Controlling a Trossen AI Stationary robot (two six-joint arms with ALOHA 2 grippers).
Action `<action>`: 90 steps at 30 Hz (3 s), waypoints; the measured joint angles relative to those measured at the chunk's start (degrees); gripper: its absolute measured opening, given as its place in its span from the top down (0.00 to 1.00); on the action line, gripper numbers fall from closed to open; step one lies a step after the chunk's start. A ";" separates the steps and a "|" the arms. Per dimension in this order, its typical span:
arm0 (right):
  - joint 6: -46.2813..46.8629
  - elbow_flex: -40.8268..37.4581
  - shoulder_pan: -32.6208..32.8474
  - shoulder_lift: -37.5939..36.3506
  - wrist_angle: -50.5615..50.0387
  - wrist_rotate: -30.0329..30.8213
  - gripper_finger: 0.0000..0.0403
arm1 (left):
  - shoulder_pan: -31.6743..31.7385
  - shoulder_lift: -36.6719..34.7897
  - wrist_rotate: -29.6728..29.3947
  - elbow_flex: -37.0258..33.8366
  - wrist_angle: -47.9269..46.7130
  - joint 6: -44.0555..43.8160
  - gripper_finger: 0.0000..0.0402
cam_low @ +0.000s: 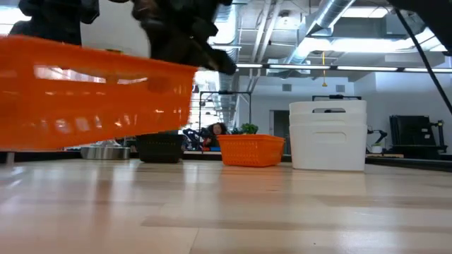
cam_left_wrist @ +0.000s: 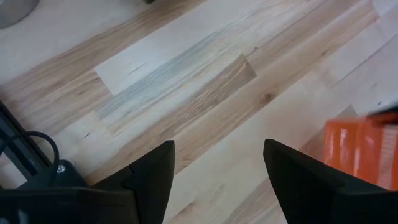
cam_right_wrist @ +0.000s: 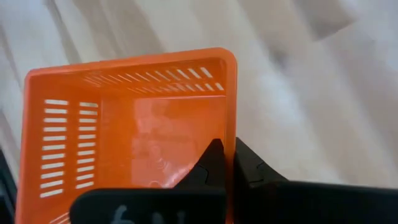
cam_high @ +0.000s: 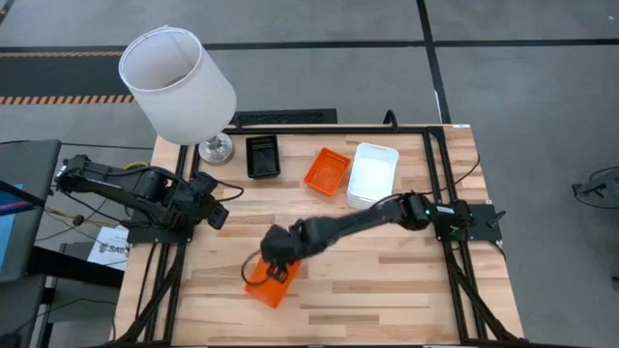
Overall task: Stack baskets by color
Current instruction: Stack the orange basket on top of the stacked orange bin
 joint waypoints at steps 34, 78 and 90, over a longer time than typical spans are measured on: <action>-51.83 -6.37 -59.52 -28.84 -19.11 -28.55 0.99 | 0.02 -0.02 -10.59 -0.02 6.21 0.74 0.42; -49.62 -45.58 -57.59 -28.92 16.30 -40.23 0.99 | 0.02 -0.02 -17.65 -0.02 6.10 -8.72 0.42; -46.70 -50.20 -57.83 -28.89 23.15 -39.66 0.99 | 0.04 -0.01 -17.61 -0.02 6.10 -9.50 0.42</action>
